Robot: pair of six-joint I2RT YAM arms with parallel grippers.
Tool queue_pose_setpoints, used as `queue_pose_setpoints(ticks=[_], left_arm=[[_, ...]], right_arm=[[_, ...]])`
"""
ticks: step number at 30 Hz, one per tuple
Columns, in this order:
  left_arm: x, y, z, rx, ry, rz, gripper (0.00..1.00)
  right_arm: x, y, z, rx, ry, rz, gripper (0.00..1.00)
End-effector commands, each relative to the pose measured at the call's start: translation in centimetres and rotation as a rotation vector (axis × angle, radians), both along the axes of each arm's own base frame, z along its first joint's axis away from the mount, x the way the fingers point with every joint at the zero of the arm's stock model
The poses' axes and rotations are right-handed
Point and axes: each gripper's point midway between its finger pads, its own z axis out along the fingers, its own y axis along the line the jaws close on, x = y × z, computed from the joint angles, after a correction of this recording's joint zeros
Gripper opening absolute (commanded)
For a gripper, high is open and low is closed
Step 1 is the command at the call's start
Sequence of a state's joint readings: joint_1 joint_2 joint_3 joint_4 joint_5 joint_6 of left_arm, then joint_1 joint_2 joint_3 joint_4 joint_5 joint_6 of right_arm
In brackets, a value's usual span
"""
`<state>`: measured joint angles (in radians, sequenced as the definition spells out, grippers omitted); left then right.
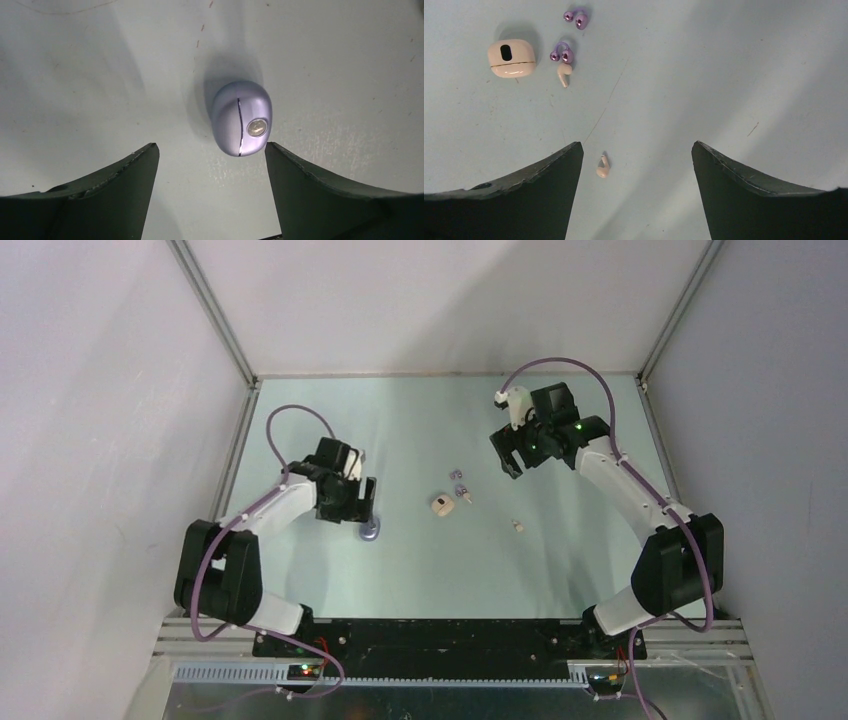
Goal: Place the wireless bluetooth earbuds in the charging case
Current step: Pick up the charging case at the center of the board.
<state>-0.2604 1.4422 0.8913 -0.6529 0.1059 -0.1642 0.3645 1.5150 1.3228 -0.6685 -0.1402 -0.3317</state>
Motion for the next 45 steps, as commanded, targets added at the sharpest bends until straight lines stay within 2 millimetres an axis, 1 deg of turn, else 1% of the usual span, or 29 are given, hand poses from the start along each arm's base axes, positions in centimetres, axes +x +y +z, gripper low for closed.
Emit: queue_pose_setpoints(ticks=[1, 2, 3, 4, 5, 6, 7, 8, 10, 11, 12, 15, 18, 19, 21, 22, 23, 24, 25, 26, 27, 28, 29, 30, 31, 33, 36, 40, 45], left_arm=[[2.7, -1.3, 1.6, 0.073, -0.129, -0.105, 0.83], [3.1, -1.7, 2.0, 0.110, -0.161, -0.144, 0.83], [4.4, -2.5, 3.0, 0.110, -0.210, -0.164, 0.83], [5.3, -3.8, 4.0, 0.112, -0.252, -0.210, 0.83], [6.0, -4.8, 4.4, 0.101, -0.279, -0.235, 0.83], [6.8, -6.3, 4.8, 0.098, -0.300, -0.289, 0.82], [7.4, -7.2, 5.1, 0.094, -0.319, -0.338, 0.80], [8.0, -9.1, 5.3, 0.076, -0.331, -0.387, 0.78], [8.7, -11.5, 5.4, 0.055, -0.347, -0.475, 0.76], [8.8, -12.2, 5.3, 0.052, -0.349, -0.510, 0.75], [9.3, -12.6, 5.1, 0.060, -0.344, -0.518, 0.75], [9.7, -12.7, 4.5, 0.086, -0.309, -0.535, 0.75], [9.7, -13.6, 4.9, 0.050, -0.325, -0.568, 0.75], [9.7, -13.5, 5.1, 0.053, -0.316, -0.572, 0.75], [9.5, -12.3, 5.0, 0.103, -0.283, -0.529, 0.76], [9.7, -10.9, 4.9, 0.157, -0.268, -0.455, 0.77], [9.0, -8.9, 4.7, 0.225, -0.227, -0.402, 0.80], [8.6, -7.7, 4.5, 0.235, -0.190, -0.323, 0.81], [7.0, -5.9, 3.8, 0.270, -0.126, -0.287, 0.86], [6.4, -4.8, 3.8, 0.264, -0.101, -0.229, 0.88], [4.4, -3.6, 2.3, 0.273, -0.033, -0.220, 0.91], [3.7, -2.7, 2.4, 0.265, -0.028, -0.197, 0.92], [2.0, -1.7, 1.0, 0.279, 0.018, -0.198, 0.93], [1.3, -1.4, 0.9, 0.276, 0.021, -0.194, 0.94], [-0.1, -1.0, -0.2, 0.273, 0.060, -0.201, 0.94], [-1.1, -1.0, -0.9, 0.249, 0.070, -0.191, 0.94], [-0.7, -1.4, -0.9, 0.231, 0.040, -0.185, 0.92], [0.0, -2.1, -1.5, 0.217, 0.060, -0.192, 0.88], [0.4, -2.5, -2.1, 0.224, 0.080, -0.202, 0.83]], right_arm=[[-0.3, 0.5, 1.5, 0.045, -0.034, 0.014, 0.84], [-0.4, 0.4, 1.6, 0.045, -0.038, 0.010, 0.83], [-0.4, 0.3, 1.6, 0.047, -0.040, 0.006, 0.82], [-0.5, 0.2, 1.7, 0.049, -0.042, 0.002, 0.82], [-0.6, 0.0, 1.6, 0.053, -0.038, -0.009, 0.81], [-0.6, -0.3, 1.7, 0.058, -0.038, -0.020, 0.81], [-0.7, -0.4, 1.7, 0.064, -0.034, -0.030, 0.80], [-0.6, -0.8, 1.9, 0.071, -0.034, -0.044, 0.80], [-0.4, -1.5, 2.2, 0.082, -0.039, -0.068, 0.79], [-0.4, -1.7, 2.4, 0.084, -0.044, -0.074, 0.79], [-0.3, -2.0, 2.5, 0.085, -0.046, -0.084, 0.79], [-0.2, -2.7, 2.7, 0.096, -0.045, -0.106, 0.79], [-0.1, -2.8, 2.8, 0.122, -0.036, -0.126, 0.79], [-0.2, -2.8, 2.8, 0.126, -0.035, -0.127, 0.79], [-0.2, -2.9, 2.9, 0.122, -0.040, -0.124, 0.78], [-0.3, -2.9, 3.0, 0.119, -0.044, -0.122, 0.78], [-0.3, -3.0, 3.0, 0.117, -0.043, -0.123, 0.78], [-0.3, -3.0, 3.0, 0.114, -0.042, -0.122, 0.78], [-0.4, -3.0, 2.9, 0.114, -0.040, -0.122, 0.78], [-0.4, -3.0, 2.9, 0.115, -0.037, -0.124, 0.78], [-0.3, -2.9, 2.9, 0.116, -0.038, -0.123, 0.78], [-0.3, -2.8, 2.9, 0.120, -0.037, -0.122, 0.78], [-0.2, -2.7, 2.9, 0.123, -0.040, -0.121, 0.78], [-0.1, -2.5, 2.8, 0.123, -0.038, -0.118, 0.78], [0.0, -2.4, 2.8, 0.124, -0.043, -0.117, 0.78], [0.1, -2.1, 2.7, 0.119, -0.046, -0.110, 0.79], [0.1, -1.5, 2.6, 0.115, -0.051, -0.096, 0.78], [-0.3, -0.9, 2.6, 0.106, -0.047, -0.075, 0.79], [-0.5, -1.1, 2.7, 0.093, -0.051, -0.073, 0.79]])
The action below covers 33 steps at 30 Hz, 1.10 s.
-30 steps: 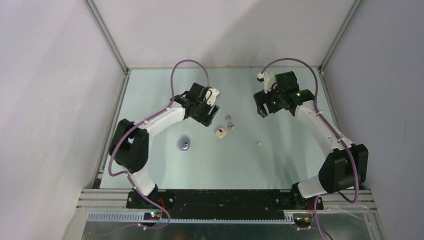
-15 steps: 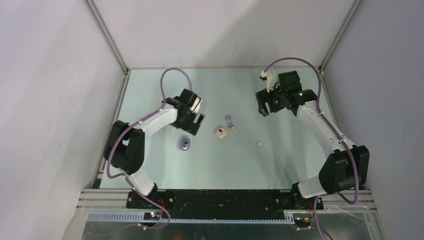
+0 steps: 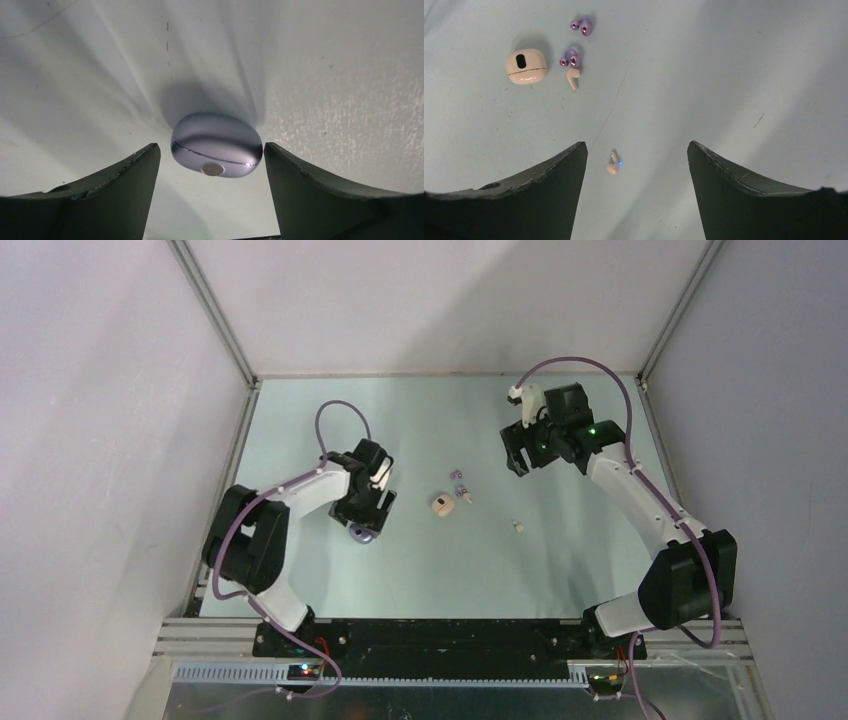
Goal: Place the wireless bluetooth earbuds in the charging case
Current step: Pick up the charging case at the center of the board.
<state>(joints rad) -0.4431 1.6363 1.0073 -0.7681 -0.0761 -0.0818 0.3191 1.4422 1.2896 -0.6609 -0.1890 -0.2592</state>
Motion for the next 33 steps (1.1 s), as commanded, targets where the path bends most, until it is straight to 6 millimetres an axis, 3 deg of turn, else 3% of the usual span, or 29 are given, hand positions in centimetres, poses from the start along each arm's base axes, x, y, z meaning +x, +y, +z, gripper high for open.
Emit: queue_pose_setpoints(ticks=[1, 6, 9, 13, 16, 19, 23, 27, 33], left_arm=[[1.6, -1.2, 0.3, -0.029, -0.035, 0.007, 0.82], [1.0, -0.8, 0.3, -0.015, -0.022, -0.025, 0.85], [0.9, -1.4, 1.8, -0.058, -0.037, -0.108, 0.91], [0.7, -3.3, 4.9, -0.185, -0.096, -0.426, 0.93], [-0.2, -3.2, 6.5, -0.196, -0.160, -0.834, 0.92], [-2.4, -1.7, 5.1, -0.170, -0.127, -1.141, 0.91], [-2.4, -0.3, 3.3, -0.090, -0.085, -1.464, 0.89], [-1.6, -0.6, 2.5, -0.132, -0.019, -1.564, 0.87], [0.8, -1.7, 2.2, -0.114, -0.065, -1.630, 0.85]], right_arm=[[0.3, -0.2, 1.1, -0.002, -0.046, -0.008, 0.79], [0.4, -0.3, 1.3, -0.004, -0.055, -0.009, 0.79], [0.4, -0.3, 1.4, -0.004, -0.059, -0.008, 0.79], [0.4, -0.3, 1.3, -0.006, -0.055, -0.006, 0.80], [0.4, -0.1, 1.0, -0.003, -0.048, -0.003, 0.80], [0.5, 0.1, 1.0, 0.001, -0.050, 0.003, 0.80], [0.4, 0.4, 1.2, 0.000, -0.057, 0.014, 0.80], [0.1, 0.3, 1.3, -0.006, -0.057, 0.019, 0.80], [-0.3, -0.3, 1.4, -0.022, -0.064, 0.018, 0.80]])
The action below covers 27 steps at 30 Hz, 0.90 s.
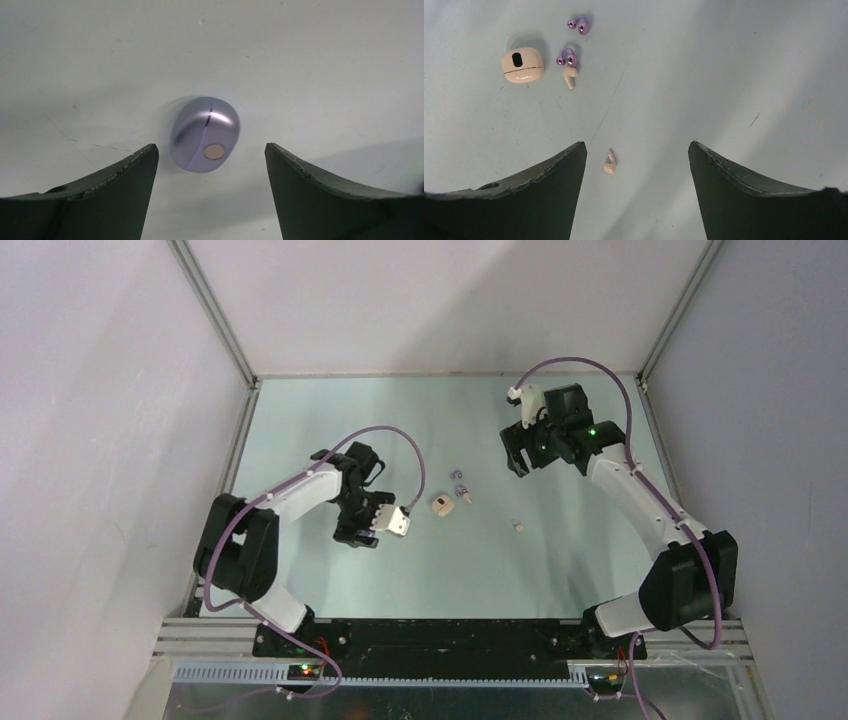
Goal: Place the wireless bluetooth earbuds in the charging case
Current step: Pick up the charging case at the center of the board.
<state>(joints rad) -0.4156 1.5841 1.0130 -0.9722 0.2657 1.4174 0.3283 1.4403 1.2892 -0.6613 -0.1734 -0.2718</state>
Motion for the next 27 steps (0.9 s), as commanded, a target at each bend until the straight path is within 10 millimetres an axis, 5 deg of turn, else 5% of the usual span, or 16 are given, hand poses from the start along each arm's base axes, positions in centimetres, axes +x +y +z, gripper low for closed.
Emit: queue_pose_setpoints(ticks=[1, 14, 27], left_arm=[[2.4, -1.3, 0.8, -0.053, -0.082, -0.142, 0.85], [2.6, -0.9, -1.0, -0.036, -0.077, -0.128, 0.62], [4.0, 0.9, -1.3, 0.012, -0.158, -0.052, 0.68]], right_arm=[[-0.4, -0.4, 1.3, -0.005, -0.053, 0.011, 0.80], [0.0, -0.5, 0.8, -0.017, -0.053, 0.007, 0.80], [0.6, 0.1, 0.3, -0.017, -0.049, 0.013, 0.81]])
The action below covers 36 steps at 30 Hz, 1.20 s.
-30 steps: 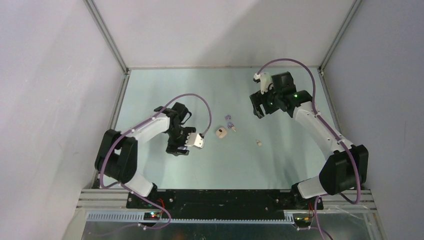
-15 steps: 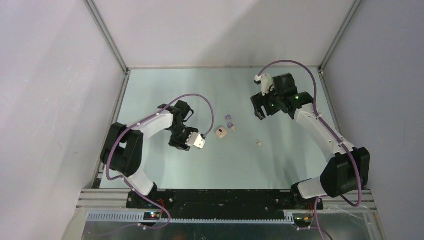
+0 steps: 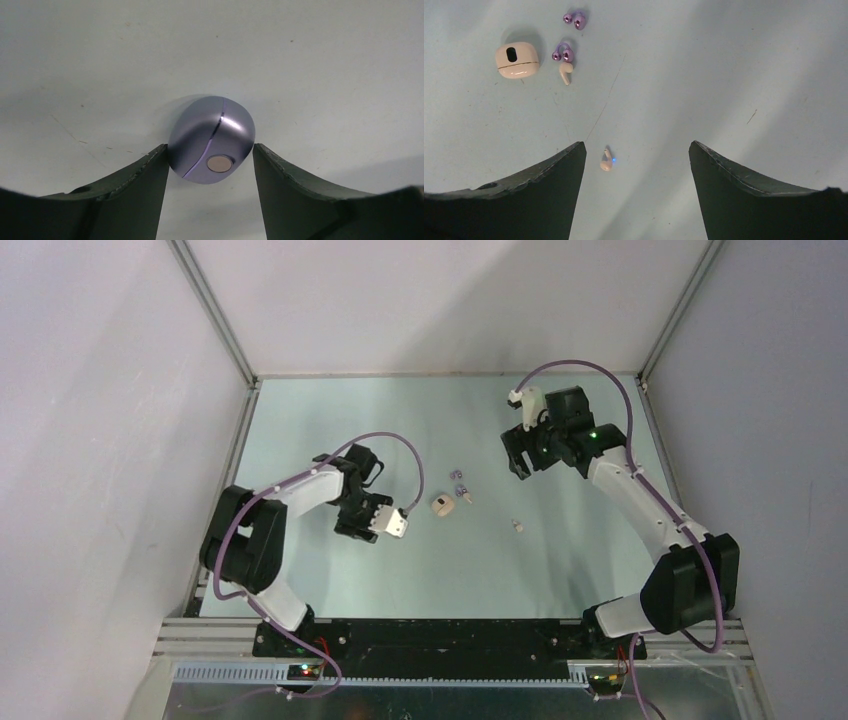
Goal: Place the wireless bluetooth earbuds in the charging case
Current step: Pick up the charging case at the center of the board.
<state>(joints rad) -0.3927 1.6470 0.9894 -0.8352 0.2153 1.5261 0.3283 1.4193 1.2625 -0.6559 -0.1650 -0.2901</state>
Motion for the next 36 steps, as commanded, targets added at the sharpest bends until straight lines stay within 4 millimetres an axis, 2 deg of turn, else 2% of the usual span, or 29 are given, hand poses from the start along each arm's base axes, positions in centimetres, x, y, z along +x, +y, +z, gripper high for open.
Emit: queue_pose_setpoints(ticks=[1, 4, 12, 14, 18, 22, 23, 24, 25, 26, 27, 28, 29, 30, 31, 32, 36], left_arm=[[0.9, 0.4, 0.7, -0.017, -0.064, 0.033, 0.68], [1.2, 0.0, 0.7, -0.040, -0.076, 0.048, 0.66], [1.7, -1.4, 2.0, -0.129, -0.092, 0.122, 0.48], [1.9, -2.0, 2.9, -0.168, -0.093, 0.193, 0.43], [3.3, -3.8, 6.2, -0.297, -0.128, 0.347, 0.37], [5.3, -6.3, 10.6, -0.482, -0.198, 0.475, 0.35], [6.1, -7.1, 12.0, -0.532, -0.238, 0.479, 0.35], [6.5, -7.6, 13.1, -0.568, -0.247, 0.515, 0.35], [7.2, -8.5, 14.2, -0.608, -0.282, 0.516, 0.35], [8.1, -9.0, 15.5, -0.649, -0.311, 0.545, 0.35], [8.4, -9.6, 16.1, -0.668, -0.321, 0.549, 0.35], [9.0, -10.3, 17.0, -0.697, -0.342, 0.568, 0.35], [9.5, -10.8, 17.8, -0.716, -0.355, 0.574, 0.34], [9.9, -11.1, 18.1, -0.730, -0.361, 0.602, 0.34], [10.0, -11.6, 18.4, -0.742, -0.359, 0.608, 0.34], [10.5, -12.1, 19.0, -0.765, -0.363, 0.635, 0.34], [11.2, -13.6, 20.5, -0.840, -0.321, 0.728, 0.34]], right_arm=[[1.1, 0.5, 0.4, -0.001, -0.039, 0.007, 0.81], [1.2, 0.7, 0.4, -0.002, -0.039, 0.011, 0.81], [1.3, 1.0, 0.7, -0.001, -0.042, 0.013, 0.81], [1.4, 1.1, 1.2, 0.015, -0.045, -0.001, 0.80], [1.4, 2.1, 3.0, 0.091, -0.039, -0.010, 0.77], [1.1, 4.7, 4.9, 0.222, 0.007, 0.038, 0.77], [0.8, 5.6, 4.7, 0.266, 0.052, 0.055, 0.77], [1.1, 6.3, 5.6, 0.296, 0.052, 0.067, 0.77], [1.1, 7.3, 5.3, 0.336, 0.097, 0.077, 0.77], [1.1, 8.3, 6.2, 0.372, 0.103, 0.107, 0.77], [1.4, 9.1, 5.5, 0.392, 0.144, 0.109, 0.77], [1.4, 10.0, 6.4, 0.429, 0.153, 0.142, 0.75], [1.7, 10.9, 5.5, 0.439, 0.190, 0.153, 0.73], [1.8, 11.7, 6.5, 0.472, 0.192, 0.182, 0.72], [2.2, 12.6, 5.5, 0.481, 0.232, 0.186, 0.71], [2.3, 13.4, 6.4, 0.503, 0.226, 0.211, 0.71], [3.0, 16.5, 6.9, 0.549, 0.238, 0.267, 0.72]])
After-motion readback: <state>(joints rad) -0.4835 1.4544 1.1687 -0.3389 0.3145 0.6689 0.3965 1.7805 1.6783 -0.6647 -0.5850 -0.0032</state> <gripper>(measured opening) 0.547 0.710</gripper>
